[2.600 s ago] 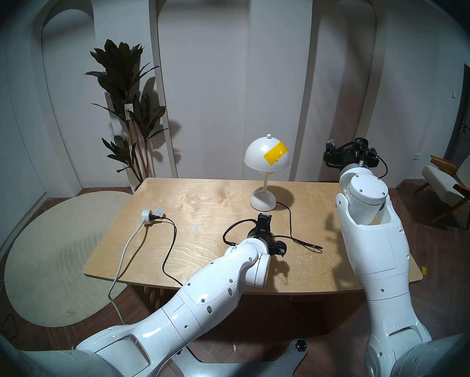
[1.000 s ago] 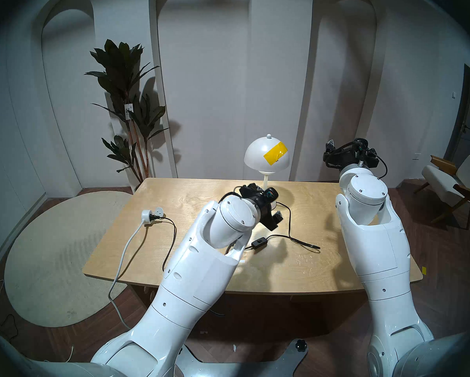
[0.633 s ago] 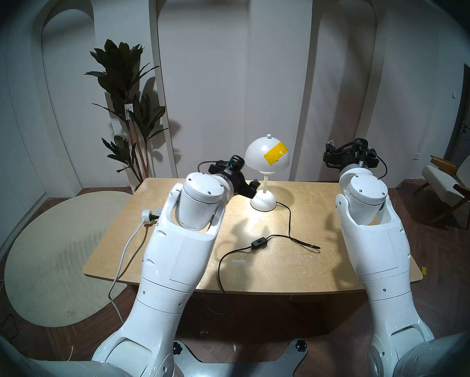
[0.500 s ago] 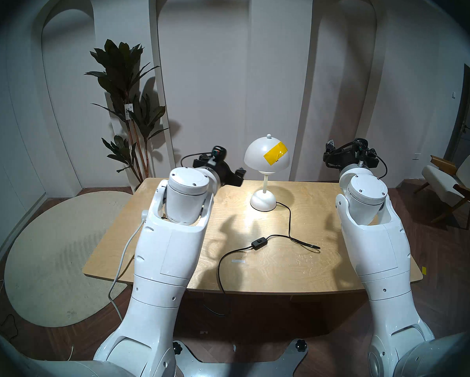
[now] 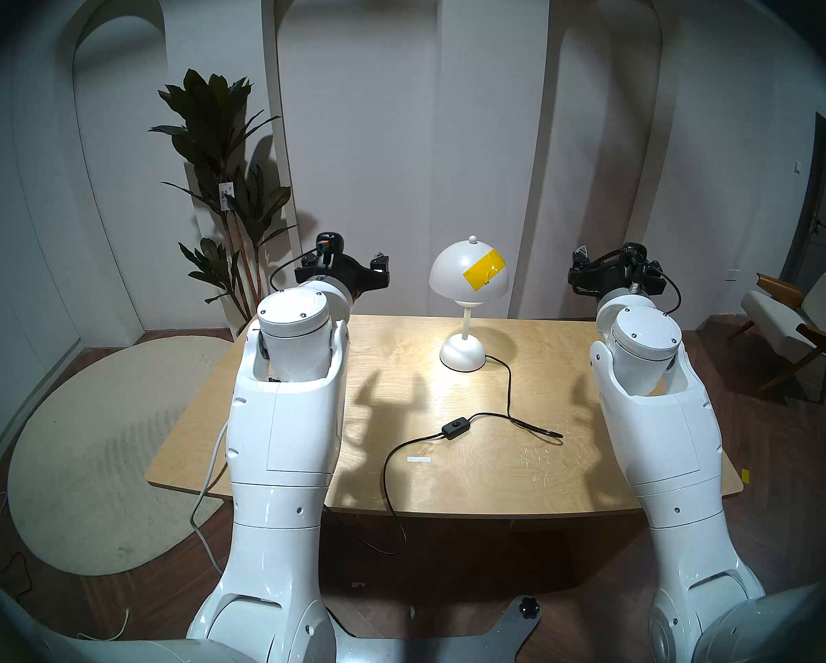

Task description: Turn on the table lamp by pressing the switch

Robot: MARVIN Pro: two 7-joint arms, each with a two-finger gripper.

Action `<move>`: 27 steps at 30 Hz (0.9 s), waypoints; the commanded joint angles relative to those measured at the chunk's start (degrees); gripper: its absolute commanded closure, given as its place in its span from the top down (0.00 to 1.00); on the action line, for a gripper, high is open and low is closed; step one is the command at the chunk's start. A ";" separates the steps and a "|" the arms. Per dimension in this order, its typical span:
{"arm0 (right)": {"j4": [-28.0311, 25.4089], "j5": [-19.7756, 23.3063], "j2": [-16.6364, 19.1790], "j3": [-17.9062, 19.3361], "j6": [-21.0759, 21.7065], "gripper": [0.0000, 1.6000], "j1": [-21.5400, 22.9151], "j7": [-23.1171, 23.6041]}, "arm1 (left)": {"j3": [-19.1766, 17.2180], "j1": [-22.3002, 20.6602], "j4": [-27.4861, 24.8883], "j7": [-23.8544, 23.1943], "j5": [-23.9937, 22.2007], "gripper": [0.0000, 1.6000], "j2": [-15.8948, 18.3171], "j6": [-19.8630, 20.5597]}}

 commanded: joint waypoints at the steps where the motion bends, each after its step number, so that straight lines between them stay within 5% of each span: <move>1: -1.27 -0.10 0.12 0.11 -0.65 1.00 0.75 -0.01 | 1.34 -1.90 0.69 0.29 0.27 1.00 -0.39 -3.36; 12: -1.26 0.13 0.32 -0.04 -0.68 1.00 0.76 -0.20 | 5.59 -1.80 0.64 -1.18 3.70 1.00 3.55 -4.89; 27: -1.28 0.47 0.63 -0.26 -0.76 1.00 0.76 -0.49 | 5.54 -0.25 -1.96 -2.08 3.95 1.00 3.88 -2.82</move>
